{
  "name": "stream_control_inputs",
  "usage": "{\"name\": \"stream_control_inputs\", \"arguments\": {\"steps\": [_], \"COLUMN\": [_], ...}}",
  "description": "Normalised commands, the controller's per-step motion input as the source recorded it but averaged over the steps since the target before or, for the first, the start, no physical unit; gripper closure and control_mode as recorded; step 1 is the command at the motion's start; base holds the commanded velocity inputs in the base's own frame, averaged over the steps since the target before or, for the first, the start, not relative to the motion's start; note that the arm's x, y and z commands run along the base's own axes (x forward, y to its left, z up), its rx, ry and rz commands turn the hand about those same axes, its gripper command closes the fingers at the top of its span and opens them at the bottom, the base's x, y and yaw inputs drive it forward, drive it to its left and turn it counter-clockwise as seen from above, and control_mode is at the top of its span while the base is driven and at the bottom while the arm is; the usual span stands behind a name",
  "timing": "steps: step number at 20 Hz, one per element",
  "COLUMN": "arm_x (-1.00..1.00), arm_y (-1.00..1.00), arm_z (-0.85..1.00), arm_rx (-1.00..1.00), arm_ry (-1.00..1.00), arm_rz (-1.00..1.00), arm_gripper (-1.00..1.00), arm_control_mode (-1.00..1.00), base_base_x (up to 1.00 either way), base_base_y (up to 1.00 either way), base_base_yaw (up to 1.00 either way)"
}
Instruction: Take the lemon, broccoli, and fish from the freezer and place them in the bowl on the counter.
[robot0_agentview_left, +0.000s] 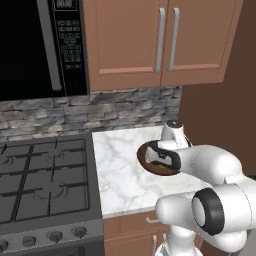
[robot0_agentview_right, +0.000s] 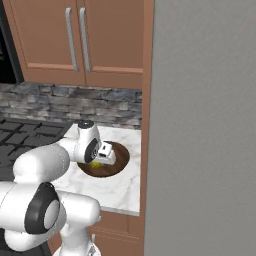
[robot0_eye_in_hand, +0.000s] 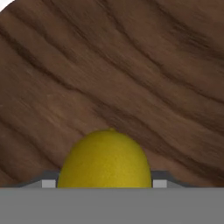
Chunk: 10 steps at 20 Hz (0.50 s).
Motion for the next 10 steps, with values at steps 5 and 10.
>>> {"name": "stream_control_inputs", "arguments": {"steps": [5,10], "arm_x": [0.25,0.24], "arm_y": [0.00,0.00], "arm_z": [-0.22,-0.09], "arm_rx": [0.00,0.00], "arm_ry": [0.00,0.00], "arm_rz": [0.00,0.00], "arm_gripper": [1.00,-1.00], "arm_control_mode": [-1.00,-1.00], "base_base_x": [0.00,0.00], "base_base_y": [0.00,0.00], "base_base_yaw": [0.00,0.00]}}
